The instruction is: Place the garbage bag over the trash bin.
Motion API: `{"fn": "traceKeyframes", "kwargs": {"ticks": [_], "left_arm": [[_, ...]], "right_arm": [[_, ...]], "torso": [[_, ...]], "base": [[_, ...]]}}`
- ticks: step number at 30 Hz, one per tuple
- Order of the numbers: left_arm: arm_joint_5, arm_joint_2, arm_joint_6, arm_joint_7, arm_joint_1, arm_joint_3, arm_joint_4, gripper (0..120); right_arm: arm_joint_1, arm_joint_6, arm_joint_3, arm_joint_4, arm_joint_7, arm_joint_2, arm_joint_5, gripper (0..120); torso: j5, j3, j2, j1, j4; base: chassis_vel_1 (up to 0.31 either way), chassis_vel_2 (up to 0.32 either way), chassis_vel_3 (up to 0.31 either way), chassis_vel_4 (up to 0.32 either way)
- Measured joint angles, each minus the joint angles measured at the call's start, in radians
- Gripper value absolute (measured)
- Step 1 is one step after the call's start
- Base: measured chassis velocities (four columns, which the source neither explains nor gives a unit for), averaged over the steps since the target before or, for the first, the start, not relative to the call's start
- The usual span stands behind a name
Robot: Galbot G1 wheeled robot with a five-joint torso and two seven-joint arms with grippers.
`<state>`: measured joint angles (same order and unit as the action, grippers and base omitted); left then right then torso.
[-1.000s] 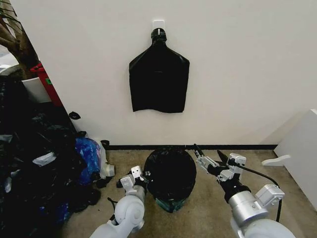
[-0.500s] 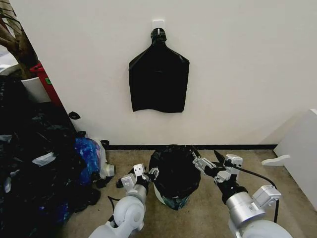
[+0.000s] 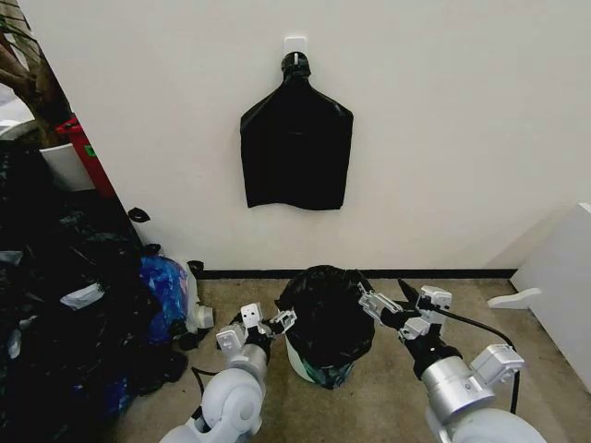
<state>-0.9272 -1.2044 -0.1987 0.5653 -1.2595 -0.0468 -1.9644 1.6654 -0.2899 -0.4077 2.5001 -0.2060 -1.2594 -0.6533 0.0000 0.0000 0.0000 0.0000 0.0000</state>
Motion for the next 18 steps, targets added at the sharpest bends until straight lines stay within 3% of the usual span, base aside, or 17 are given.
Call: {"fn": "traceKeyframes", "kwargs": {"ticks": [4, 7, 10, 18], "left_arm": [[-0.027, -0.004, 0.0, -0.039, 0.0, -0.028, 0.025, 100], [-0.07, -0.001, 0.018, -0.156, -0.017, -0.051, 0.059, 100], [-0.076, 0.001, 0.025, -0.183, -0.025, -0.053, 0.062, 100], [-0.106, -0.001, 0.025, -0.204, -0.029, -0.055, 0.066, 100]], "right_arm": [[0.006, 0.0, -0.001, 0.0, 0.003, 0.001, 0.0, 100], [0.014, 0.001, -0.002, 0.0, 0.01, 0.003, 0.0, 100], [0.019, 0.002, 0.0, 0.0, 0.038, 0.003, 0.01, 100], [0.014, 0.077, 0.059, -0.147, 0.408, 0.024, 0.222, 100]], "torso": [[0.0, 0.0, 0.0, 0.0, 0.0], [-0.0001, 0.0, 0.0, 0.0, 0.0], [0.0, 0.0, 0.0, 0.0, 0.0], [0.0001, 0.0, 0.0, 0.0, -0.0001]], "base": [[0.0, 0.0, 0.0, 0.0], [0.0, 0.0, 0.0, 0.0], [0.0, 0.0, 0.0, 0.0], [0.0, 0.0, 0.0, 0.0]]}}
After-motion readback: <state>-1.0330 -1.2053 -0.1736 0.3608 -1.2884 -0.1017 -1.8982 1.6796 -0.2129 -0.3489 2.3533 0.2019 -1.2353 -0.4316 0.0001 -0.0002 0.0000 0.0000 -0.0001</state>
